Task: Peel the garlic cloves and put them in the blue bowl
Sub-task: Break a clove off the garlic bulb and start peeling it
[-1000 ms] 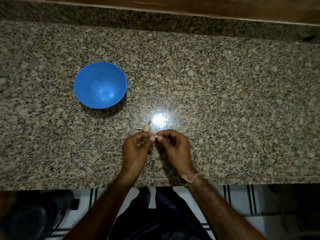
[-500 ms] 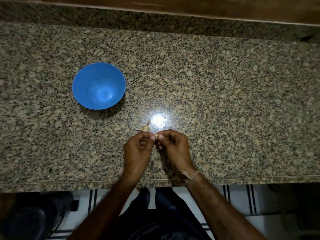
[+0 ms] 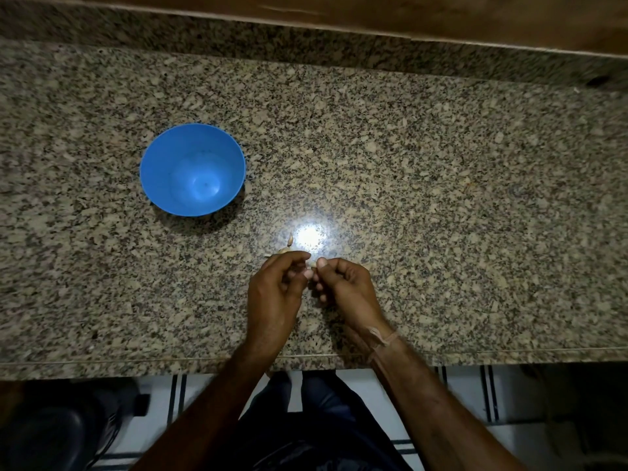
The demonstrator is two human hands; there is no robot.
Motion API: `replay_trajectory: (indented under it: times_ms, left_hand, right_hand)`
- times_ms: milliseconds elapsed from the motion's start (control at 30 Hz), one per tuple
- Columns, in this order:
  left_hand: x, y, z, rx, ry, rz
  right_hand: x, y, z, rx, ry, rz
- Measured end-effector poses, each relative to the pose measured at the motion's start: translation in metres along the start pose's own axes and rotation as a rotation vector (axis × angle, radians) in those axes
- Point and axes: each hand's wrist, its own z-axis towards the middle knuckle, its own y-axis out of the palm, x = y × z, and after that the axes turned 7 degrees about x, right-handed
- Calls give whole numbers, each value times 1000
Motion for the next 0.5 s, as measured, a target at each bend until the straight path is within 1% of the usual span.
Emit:
replay_trajectory:
  times_ms: [133,200,233,300,367,400,500]
  left_hand:
    - [1,0,0,0,-43,-48]
    - [0,-1,0,17,-99,-78]
    - [0,-1,1,30,-135,-91]
    - [-3,-1,2,51,-194,-99]
    - [-5,-2,2,47,-213,-78]
    - [-6,-2,2,37,-213,-72]
    - [-9,-2,2,-1,-230,-64]
  right_hand:
    - [-1,2,-1,-21,33,-2]
    - [1,1,0,-4,-10,-28]
    - [2,-2,1,20,-88,-84]
    - [5,-7,2,50,-321,-266]
    - [4,-9,0,11,-493,-395]
    - [2,-7,-2,-25,-510,-409]
    - [-2,-1,-4,-61,-422,-309]
